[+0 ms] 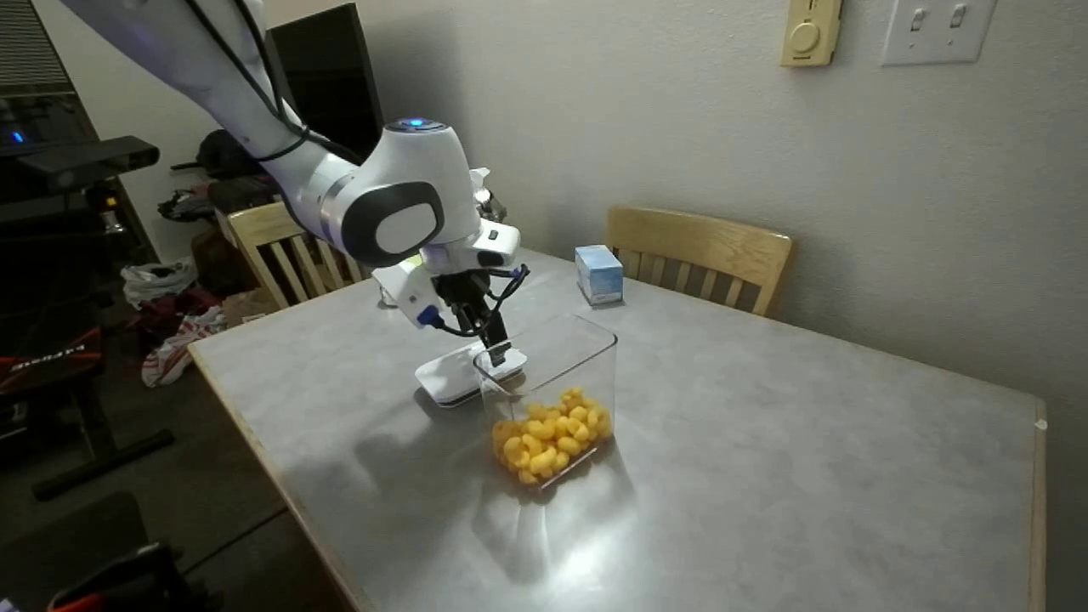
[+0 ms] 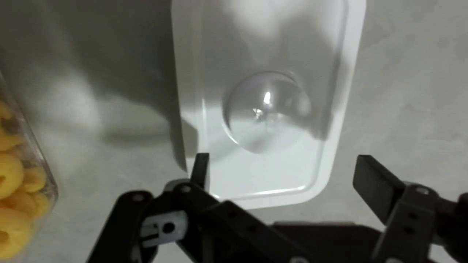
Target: Take the white lid off of the table and place it on the clear bowl then push down then knob on the lid
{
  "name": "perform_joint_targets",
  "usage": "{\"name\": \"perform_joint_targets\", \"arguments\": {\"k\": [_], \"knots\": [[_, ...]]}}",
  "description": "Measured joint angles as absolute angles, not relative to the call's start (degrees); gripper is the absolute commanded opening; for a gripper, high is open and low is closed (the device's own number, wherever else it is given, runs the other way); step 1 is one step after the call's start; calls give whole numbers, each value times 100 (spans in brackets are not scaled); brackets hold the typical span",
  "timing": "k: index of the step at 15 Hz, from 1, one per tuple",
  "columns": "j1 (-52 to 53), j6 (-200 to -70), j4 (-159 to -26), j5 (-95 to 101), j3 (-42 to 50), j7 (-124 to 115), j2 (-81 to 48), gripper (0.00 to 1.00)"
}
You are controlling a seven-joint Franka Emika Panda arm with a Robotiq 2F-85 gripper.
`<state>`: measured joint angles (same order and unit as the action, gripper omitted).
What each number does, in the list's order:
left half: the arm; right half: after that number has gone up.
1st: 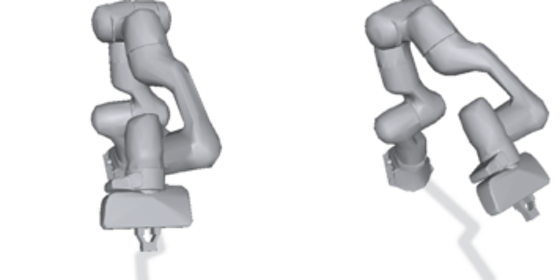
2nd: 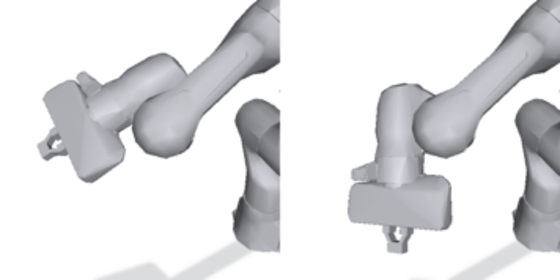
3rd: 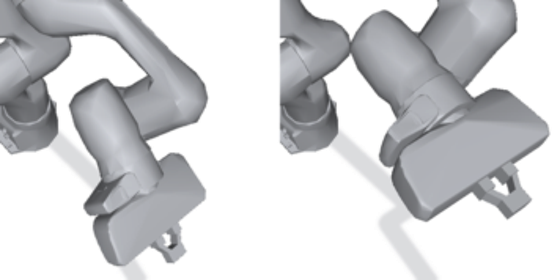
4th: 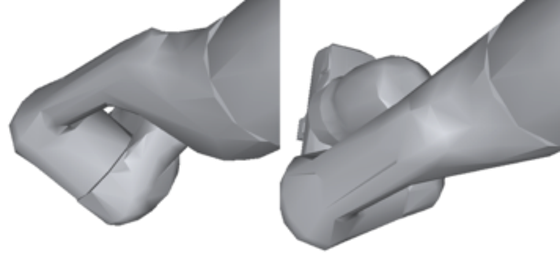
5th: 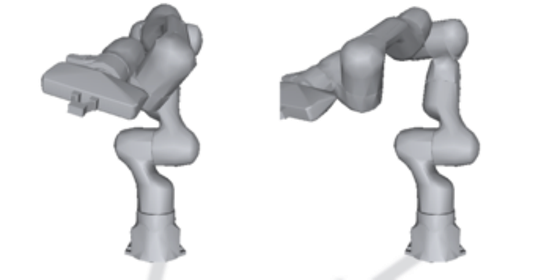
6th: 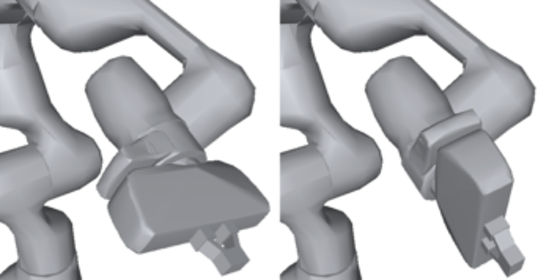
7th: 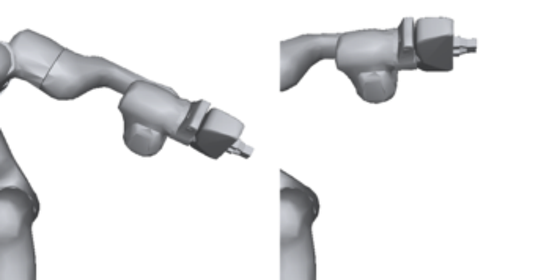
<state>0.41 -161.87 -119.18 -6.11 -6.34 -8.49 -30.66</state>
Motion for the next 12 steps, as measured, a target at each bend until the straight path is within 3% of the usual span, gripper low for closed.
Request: {"name": "perform_joint_targets", "arguments": {"k": [12], "knots": [[269,-15179,-11581,-447,-260,-849,-3055,100]]}}
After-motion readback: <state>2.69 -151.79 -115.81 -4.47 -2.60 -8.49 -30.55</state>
